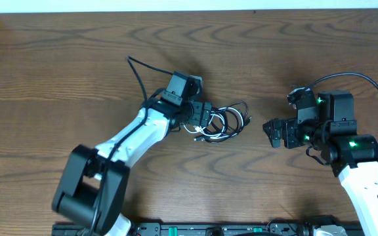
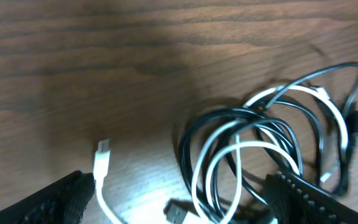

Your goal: Untangle cables

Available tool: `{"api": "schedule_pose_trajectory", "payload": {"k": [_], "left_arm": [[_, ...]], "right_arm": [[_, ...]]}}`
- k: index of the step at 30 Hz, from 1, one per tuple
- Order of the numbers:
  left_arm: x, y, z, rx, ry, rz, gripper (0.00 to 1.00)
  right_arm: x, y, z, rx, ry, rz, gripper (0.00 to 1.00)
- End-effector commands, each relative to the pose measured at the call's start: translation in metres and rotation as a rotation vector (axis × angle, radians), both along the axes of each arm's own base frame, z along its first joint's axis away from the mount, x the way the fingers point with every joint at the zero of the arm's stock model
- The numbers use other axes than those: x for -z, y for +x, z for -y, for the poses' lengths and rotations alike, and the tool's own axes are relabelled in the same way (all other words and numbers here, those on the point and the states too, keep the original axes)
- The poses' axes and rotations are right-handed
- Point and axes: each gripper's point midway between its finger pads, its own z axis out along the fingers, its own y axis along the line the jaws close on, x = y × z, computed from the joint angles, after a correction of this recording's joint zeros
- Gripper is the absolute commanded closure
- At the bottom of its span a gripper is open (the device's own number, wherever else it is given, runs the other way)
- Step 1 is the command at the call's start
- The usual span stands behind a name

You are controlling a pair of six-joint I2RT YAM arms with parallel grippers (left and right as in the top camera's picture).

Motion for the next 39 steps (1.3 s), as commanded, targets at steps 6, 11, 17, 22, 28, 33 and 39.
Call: {"api": "schedule_pose_trajectory", "payload": {"k": [6,11,17,22,28,33,39], "left_arm": [[0.027,-0.005,0.016,0.053,0.014,-0.042,0.26],[0.044,-0.013,0.024,0.078,0.031,-0.074,0.36],[0.058,-0.023,0.033,0.110,0.047,-0.099,0.42],[0.060,-0.028,0.036,0.121,0.050,-0.113,0.79],[0.044,-0.033,0.033,0.123,0.049,-0.110,0.92],[-0.003,-0.033,0.035,0.099,-0.014,-0.052,0.92],[-0.068,-0.049,0.058,0.169,-0.216,-0.011,0.92]], "right_arm": [[-0.008,0.002,-0.001,0.008,0.022,0.005,0.01],[-0.007,0.002,-0.001,0.008,0.022,0.005,0.01],[-0.007,0.002,-0.001,0.008,0.022,0.004,0.01],[-0.007,0.002,-0.001,0.008,0.021,0.003,0.01],[-0.007,0.002,-0.001,0.008,0.021,0.005,0.01],[-0.009,0.001,-0.005,-0.003,0.041,0.004,0.01],[-0.013,-0.005,-0.028,-0.086,0.115,-0.005,0.01]]}}
